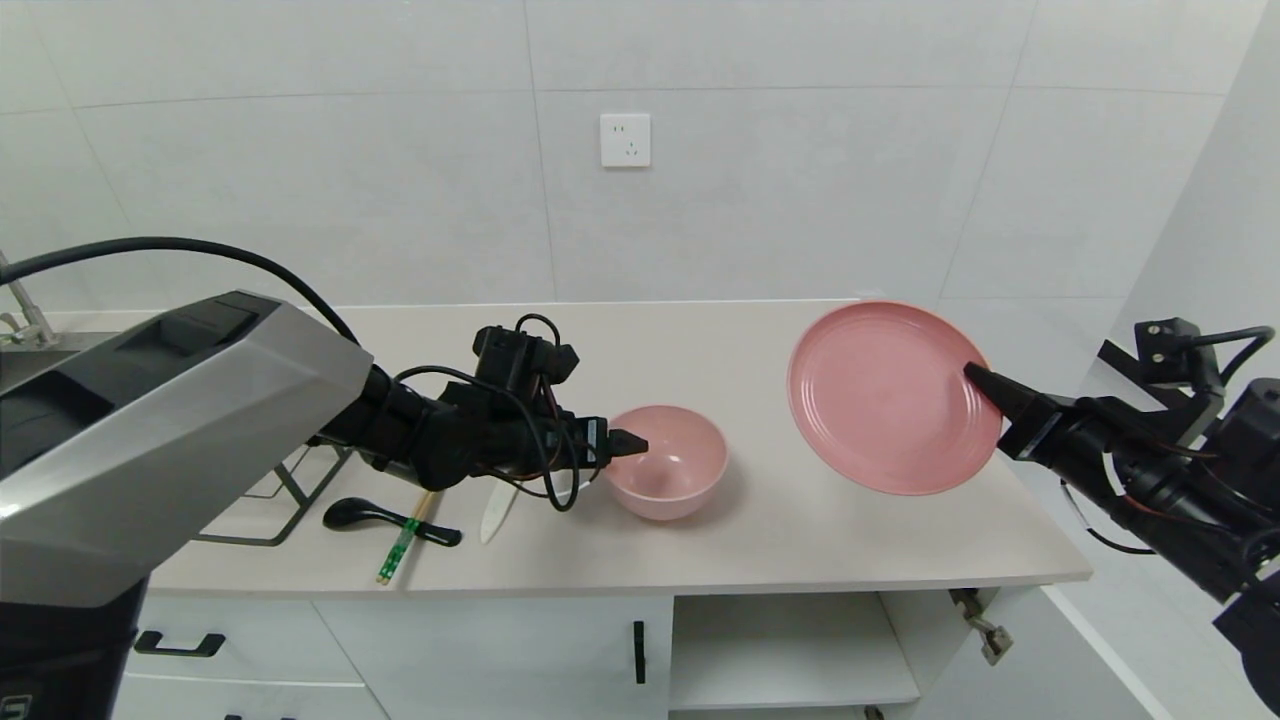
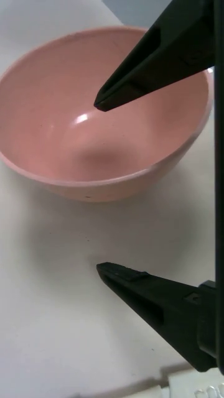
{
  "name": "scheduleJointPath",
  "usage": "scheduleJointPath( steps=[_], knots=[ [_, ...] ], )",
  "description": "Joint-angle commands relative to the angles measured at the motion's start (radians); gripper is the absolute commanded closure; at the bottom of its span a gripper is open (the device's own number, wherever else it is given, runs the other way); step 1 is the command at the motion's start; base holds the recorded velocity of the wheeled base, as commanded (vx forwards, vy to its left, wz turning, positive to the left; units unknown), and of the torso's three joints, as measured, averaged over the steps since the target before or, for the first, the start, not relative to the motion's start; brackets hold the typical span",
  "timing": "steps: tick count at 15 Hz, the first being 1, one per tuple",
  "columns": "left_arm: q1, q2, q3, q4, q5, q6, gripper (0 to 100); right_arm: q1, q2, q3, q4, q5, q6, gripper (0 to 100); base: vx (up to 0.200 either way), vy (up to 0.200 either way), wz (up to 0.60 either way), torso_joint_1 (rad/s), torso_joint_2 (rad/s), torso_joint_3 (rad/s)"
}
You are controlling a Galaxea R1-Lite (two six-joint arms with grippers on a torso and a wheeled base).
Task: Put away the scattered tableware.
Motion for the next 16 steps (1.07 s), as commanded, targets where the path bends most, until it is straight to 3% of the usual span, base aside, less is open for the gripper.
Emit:
scheduleJointPath(
  steps=[1,8,9,16],
  knots=[
    [-0.004,0.019,-0.023,-0.001,0.0,0.0,0,0.0,0.002,0.0,-0.001,0.0,0.0,100,0.0,0.0,0.0,0.0,0.0,0.0],
    [-0.027,0.056,-0.047,0.01,0.017,0.0,0,0.0,0.0,-0.001,-0.001,0.0,0.0,100,0.0,0.0,0.0,0.0,0.0,0.0],
    [-0.03,0.065,-0.053,0.027,0.044,0.0,100,0.0,0.0,-0.001,-0.001,0.0,0.0,100,0.0,0.0,0.0,0.0,0.0,0.0],
    [-0.028,-0.018,-0.053,0.034,0.078,0.001,100,0.009,0.002,-0.001,-0.001,0.0,0.0,100,0.0,0.0,0.0,0.0,0.0,0.0]
  ],
)
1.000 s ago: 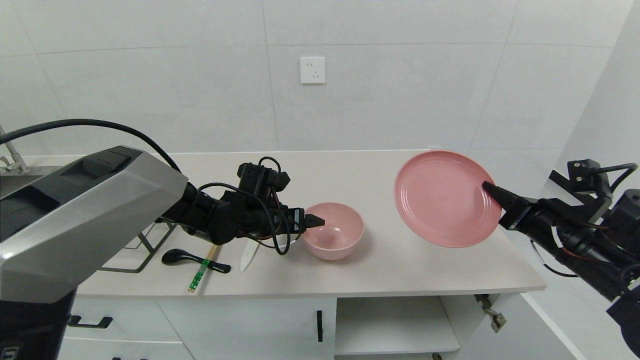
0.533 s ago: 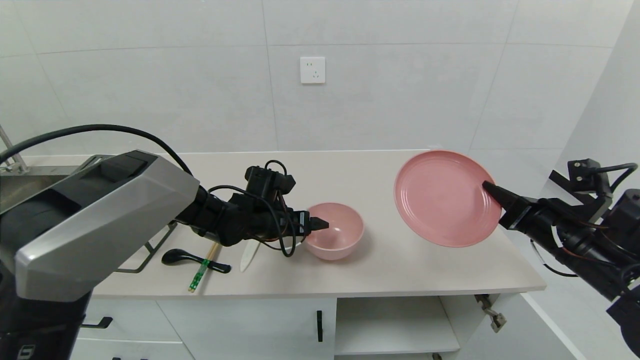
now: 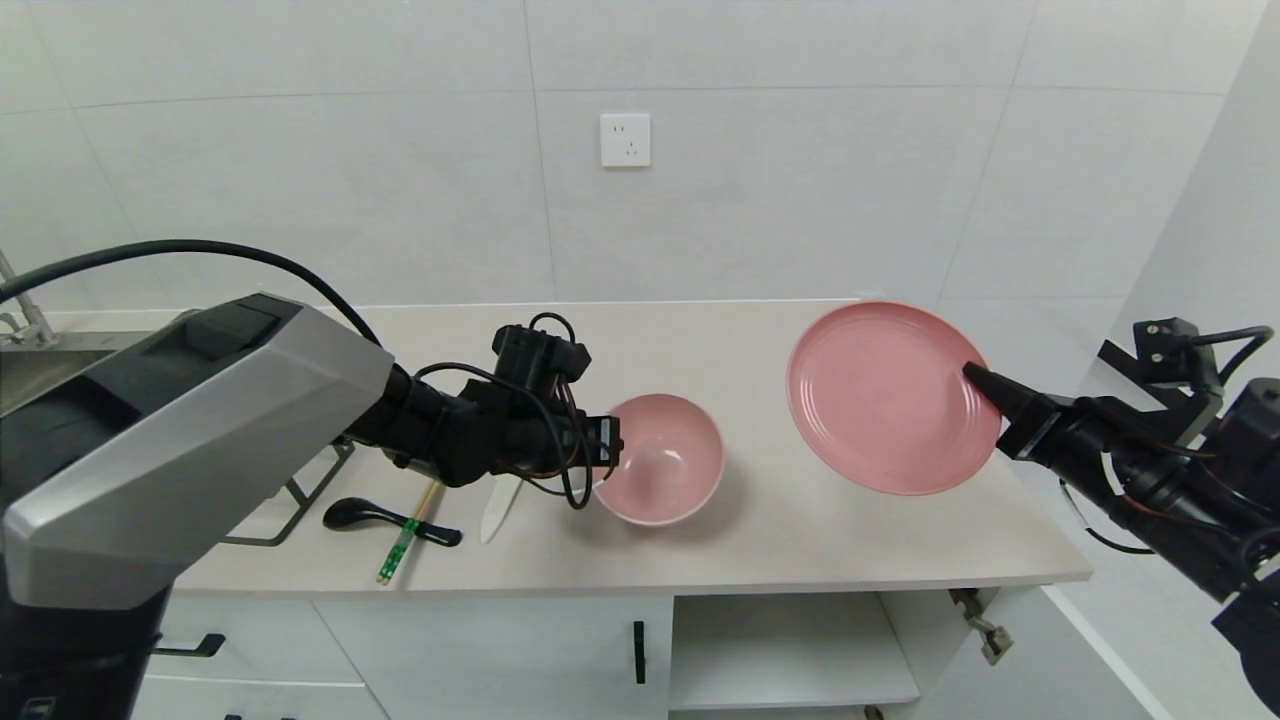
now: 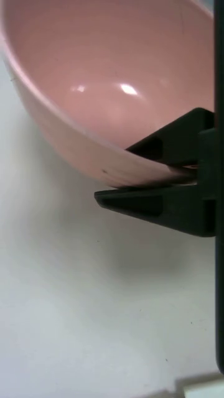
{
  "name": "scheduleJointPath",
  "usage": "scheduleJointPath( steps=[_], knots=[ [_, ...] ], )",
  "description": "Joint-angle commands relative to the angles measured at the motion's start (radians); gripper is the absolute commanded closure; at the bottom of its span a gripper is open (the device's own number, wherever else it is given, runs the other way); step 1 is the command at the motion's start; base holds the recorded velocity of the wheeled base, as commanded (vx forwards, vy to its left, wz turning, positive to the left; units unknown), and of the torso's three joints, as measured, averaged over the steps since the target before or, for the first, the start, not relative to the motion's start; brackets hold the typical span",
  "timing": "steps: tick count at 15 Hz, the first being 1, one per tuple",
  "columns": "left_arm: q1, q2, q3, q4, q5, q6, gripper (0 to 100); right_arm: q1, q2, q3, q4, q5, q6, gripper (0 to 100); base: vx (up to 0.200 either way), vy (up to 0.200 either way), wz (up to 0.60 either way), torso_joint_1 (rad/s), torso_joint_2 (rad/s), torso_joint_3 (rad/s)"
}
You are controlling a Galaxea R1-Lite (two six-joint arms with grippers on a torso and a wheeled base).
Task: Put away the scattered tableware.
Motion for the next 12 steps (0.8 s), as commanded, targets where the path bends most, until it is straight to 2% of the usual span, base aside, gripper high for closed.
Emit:
scheduleJointPath(
  steps=[1,3,5,7,9,11,12],
  knots=[
    [0.003,-0.062,0.006,-0.002,0.0,0.001,100,0.009,0.002,0.002,-0.001,0.001,0.0,100,0.0,0.0,0.0,0.0,0.0,0.0],
    [0.006,-0.097,0.018,-0.002,0.0,0.001,100,0.011,0.002,0.0,-0.001,0.001,0.0,100,0.0,0.0,0.0,0.0,0.0,0.0],
    [0.01,-0.168,0.07,-0.007,0.0,0.008,100,0.011,0.0,-0.003,-0.001,0.001,-0.001,100,0.0,0.0,0.0,0.0,0.0,0.0],
    [0.028,-0.274,0.156,-0.007,-0.005,0.037,100,0.012,0.0,-0.015,-0.001,0.001,-0.006,100,0.0,0.0,0.0,0.0,0.0,0.0],
    [0.059,-0.395,0.237,-0.008,-0.019,0.037,100,0.012,0.0,-0.018,-0.001,0.001,-0.003,100,0.0,0.0,0.0,0.0,0.0,0.0],
    [0.082,-0.496,0.308,-0.01,-0.074,0.034,100,0.024,0.002,-0.024,-0.001,0.004,-0.001,100,0.0,0.0,0.0,0.0,0.0,0.0],
    [0.097,-0.534,0.339,-0.014,-0.126,0.031,100,0.031,0.002,-0.024,-0.001,0.019,0.0,100,0.0,0.0,0.0,0.0,0.0,0.0]
  ],
)
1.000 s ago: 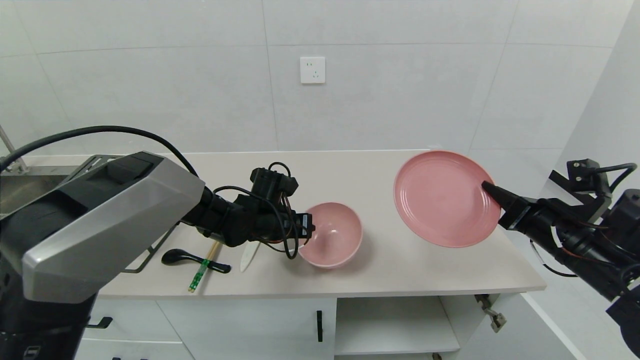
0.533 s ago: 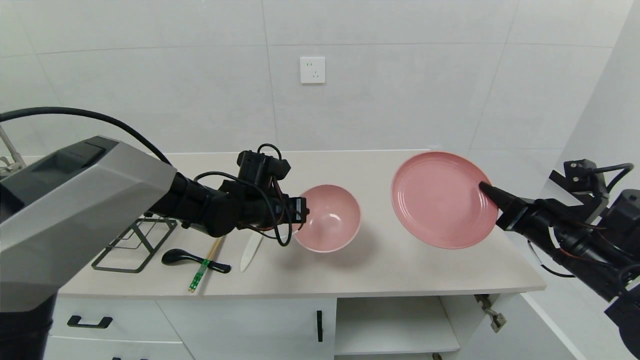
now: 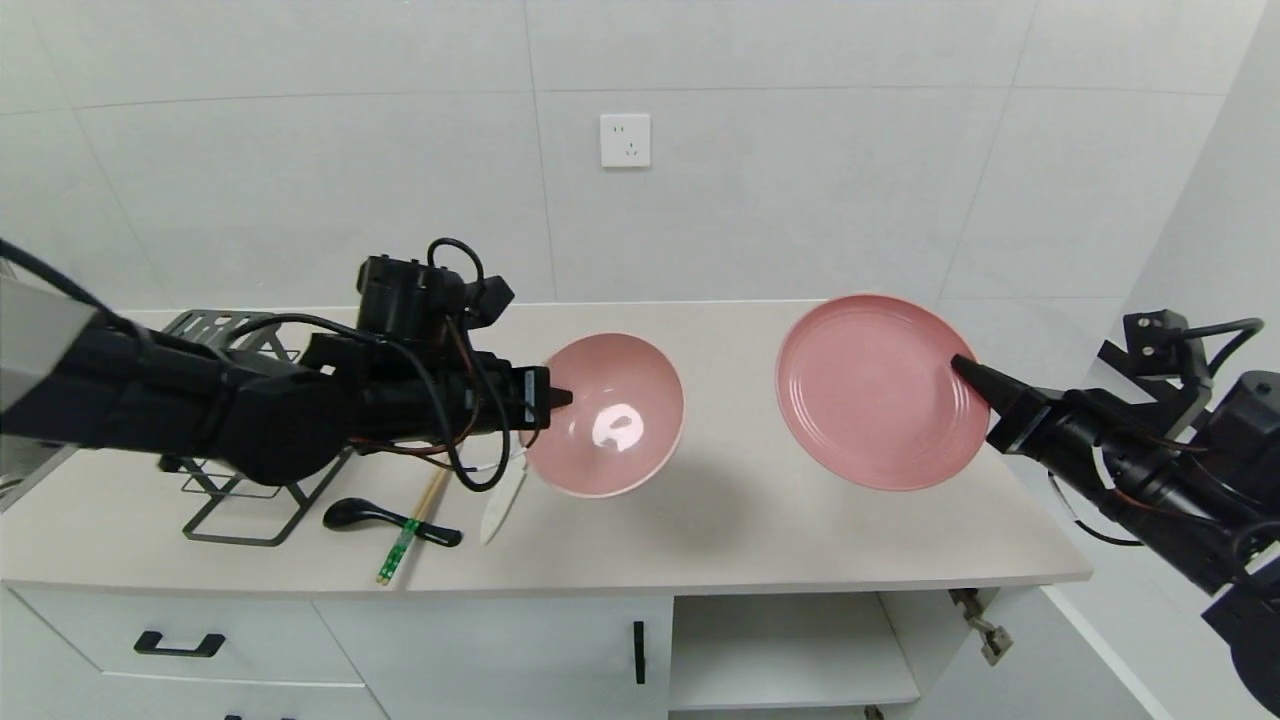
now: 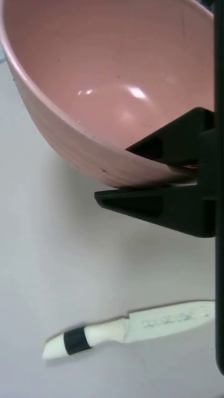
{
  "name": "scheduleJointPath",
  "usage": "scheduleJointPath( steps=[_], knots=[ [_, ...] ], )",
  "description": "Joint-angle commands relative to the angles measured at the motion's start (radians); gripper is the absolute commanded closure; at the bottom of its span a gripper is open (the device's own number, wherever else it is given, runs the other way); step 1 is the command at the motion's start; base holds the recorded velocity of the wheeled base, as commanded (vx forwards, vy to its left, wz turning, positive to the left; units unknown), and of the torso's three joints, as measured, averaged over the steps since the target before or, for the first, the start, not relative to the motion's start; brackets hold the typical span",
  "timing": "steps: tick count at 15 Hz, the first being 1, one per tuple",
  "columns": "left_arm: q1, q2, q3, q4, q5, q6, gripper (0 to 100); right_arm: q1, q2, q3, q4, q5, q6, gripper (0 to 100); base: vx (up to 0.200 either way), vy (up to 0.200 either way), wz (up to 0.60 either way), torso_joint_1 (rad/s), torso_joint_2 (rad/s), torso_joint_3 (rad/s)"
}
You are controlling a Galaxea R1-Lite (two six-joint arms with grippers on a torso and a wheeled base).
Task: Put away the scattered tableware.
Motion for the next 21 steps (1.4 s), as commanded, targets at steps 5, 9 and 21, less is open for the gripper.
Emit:
scheduleJointPath(
  steps=[5,9,21],
  knots=[
    [0.136,-0.269,0.262,-0.149,-0.264,-0.001,100,0.015,-0.003,0.023,-0.001,0.07,-0.004,100,0.0,0.0,0.0,0.0,0.0,0.0],
    [0.151,-0.306,0.34,-0.233,-0.238,-0.04,100,0.019,-0.008,0.04,-0.001,0.07,-0.007,100,0.0,0.0,0.0,0.0,0.0,0.0],
    [0.18,-0.403,0.724,-0.606,-0.081,0.066,100,0.028,-0.012,0.025,-0.001,0.062,-0.134,100,0.0,0.0,0.0,0.0,0.0,0.0]
  ],
)
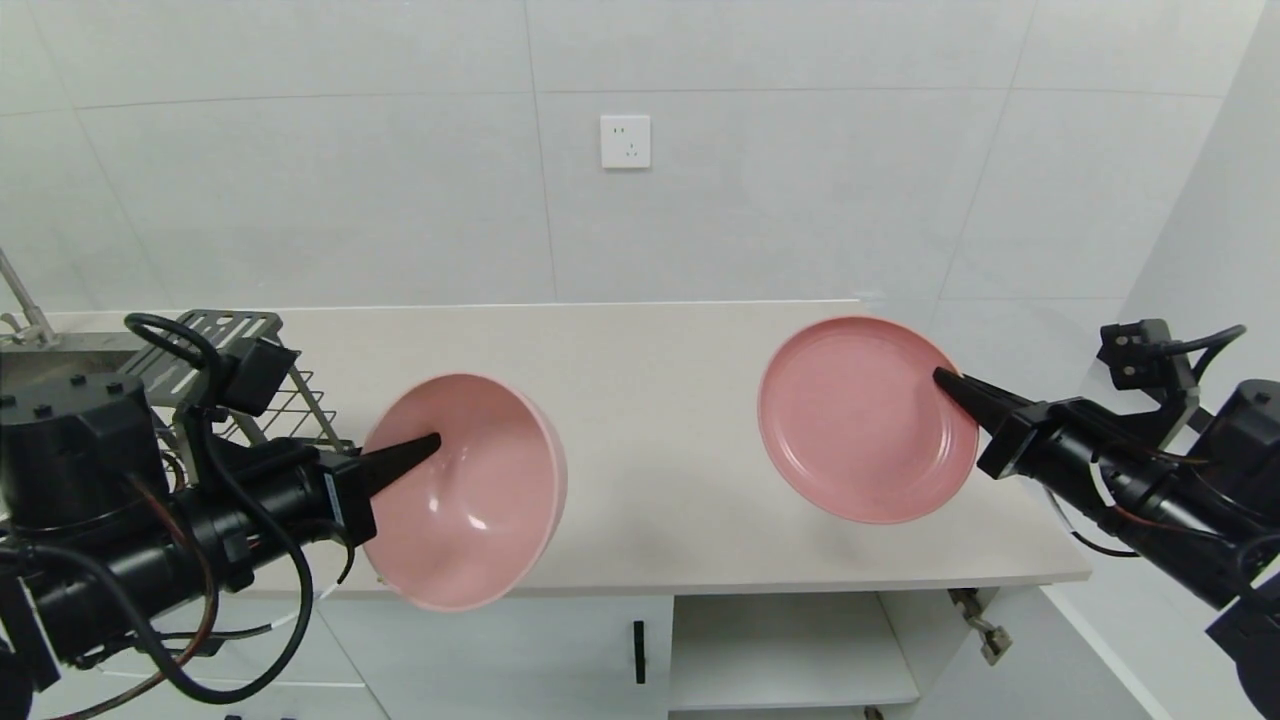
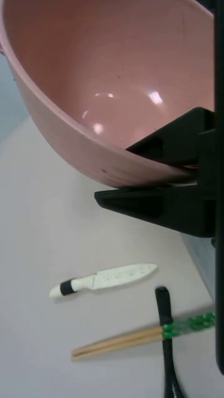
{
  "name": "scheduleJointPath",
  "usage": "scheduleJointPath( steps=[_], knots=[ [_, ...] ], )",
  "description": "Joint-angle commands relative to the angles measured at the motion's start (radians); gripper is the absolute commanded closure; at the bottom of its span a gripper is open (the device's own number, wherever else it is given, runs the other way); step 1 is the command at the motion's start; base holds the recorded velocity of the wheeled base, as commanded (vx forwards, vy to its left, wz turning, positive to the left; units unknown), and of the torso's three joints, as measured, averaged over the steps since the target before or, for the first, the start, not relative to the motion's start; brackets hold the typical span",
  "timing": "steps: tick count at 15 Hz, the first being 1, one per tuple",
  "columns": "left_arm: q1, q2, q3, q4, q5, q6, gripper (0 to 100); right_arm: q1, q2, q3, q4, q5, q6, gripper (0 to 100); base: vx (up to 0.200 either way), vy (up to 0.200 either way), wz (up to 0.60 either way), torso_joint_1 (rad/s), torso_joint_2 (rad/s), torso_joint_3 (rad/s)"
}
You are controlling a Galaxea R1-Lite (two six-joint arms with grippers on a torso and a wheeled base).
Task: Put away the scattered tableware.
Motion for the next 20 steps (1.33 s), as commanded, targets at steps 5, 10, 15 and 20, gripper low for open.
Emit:
scheduleJointPath(
  steps=[5,10,15,20],
  knots=[
    [0.032,-0.015,0.035,-0.014,0.0,0.056,100,0.022,0.001,0.012,-0.001,0.0,-0.046,100,-0.04,0.0,0.0,0.0,0.0,-0.001],
    [0.028,-0.012,0.045,-0.028,-0.001,0.073,100,0.023,0.001,0.012,-0.001,0.0,-0.052,100,-0.12,0.0,0.0,0.004,0.0,0.002],
    [0.026,-0.009,0.048,-0.028,-0.006,0.071,100,0.023,0.006,0.012,-0.001,0.0,-0.052,100,0.0,0.0,-0.36,0.004,0.0,0.001],
    [0.026,-0.008,0.048,-0.028,-0.006,0.07,100,0.023,0.004,0.014,-0.001,0.0,-0.052,100,0.0,0.0,-0.24,0.002,0.0,0.001]
  ],
)
